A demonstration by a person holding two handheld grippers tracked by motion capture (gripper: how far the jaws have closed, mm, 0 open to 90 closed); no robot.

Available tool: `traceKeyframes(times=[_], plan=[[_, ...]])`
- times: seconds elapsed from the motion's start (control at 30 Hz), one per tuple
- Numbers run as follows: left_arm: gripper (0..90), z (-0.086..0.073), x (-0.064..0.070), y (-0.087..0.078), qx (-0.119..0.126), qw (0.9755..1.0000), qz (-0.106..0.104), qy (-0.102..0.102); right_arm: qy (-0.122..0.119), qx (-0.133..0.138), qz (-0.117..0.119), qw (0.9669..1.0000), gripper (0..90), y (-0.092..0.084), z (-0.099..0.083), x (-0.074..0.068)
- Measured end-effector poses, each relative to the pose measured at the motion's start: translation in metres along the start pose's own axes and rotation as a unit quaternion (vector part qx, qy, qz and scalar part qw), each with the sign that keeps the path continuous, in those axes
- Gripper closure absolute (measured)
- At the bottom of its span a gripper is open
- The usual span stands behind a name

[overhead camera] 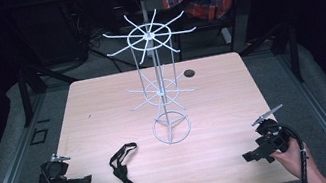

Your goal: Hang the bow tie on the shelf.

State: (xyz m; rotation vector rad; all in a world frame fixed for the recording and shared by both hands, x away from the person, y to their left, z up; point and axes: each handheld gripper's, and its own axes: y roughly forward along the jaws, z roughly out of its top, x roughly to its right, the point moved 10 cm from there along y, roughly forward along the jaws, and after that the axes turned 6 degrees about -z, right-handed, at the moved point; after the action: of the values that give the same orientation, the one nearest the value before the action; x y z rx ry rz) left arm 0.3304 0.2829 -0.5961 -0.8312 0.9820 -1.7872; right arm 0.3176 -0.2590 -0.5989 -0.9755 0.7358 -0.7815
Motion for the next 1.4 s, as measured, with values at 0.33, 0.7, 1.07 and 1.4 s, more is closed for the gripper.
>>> traceKeyframes(times=[0.33,0.7,1.07,1.4], plan=[[0.3,-0.001,-0.001,-0.001,0.004,1.0000,0.000,-0.003,-0.008,-0.006,0.001,1.0000,11.0,0.002,0.001,-0.003],[0.2,0.001,0.000,0.000,0.004,1.0000,-0.002,0.001,-0.013,-0.014,-0.005,0.9998,10.7,0.001,-0.001,-0.001],[0.2,0.003,0.000,-0.001,0.006,1.0000,0.002,0.007,0.004,0.003,-0.013,0.9999,10.8,0.003,0.001,-0.001],[0.3,0.024,0.007,0.000,0.029,0.9995,-0.003,0.009,-0.008,-0.008,-0.014,0.9998,10.8,0.002,0.000,0.000]])
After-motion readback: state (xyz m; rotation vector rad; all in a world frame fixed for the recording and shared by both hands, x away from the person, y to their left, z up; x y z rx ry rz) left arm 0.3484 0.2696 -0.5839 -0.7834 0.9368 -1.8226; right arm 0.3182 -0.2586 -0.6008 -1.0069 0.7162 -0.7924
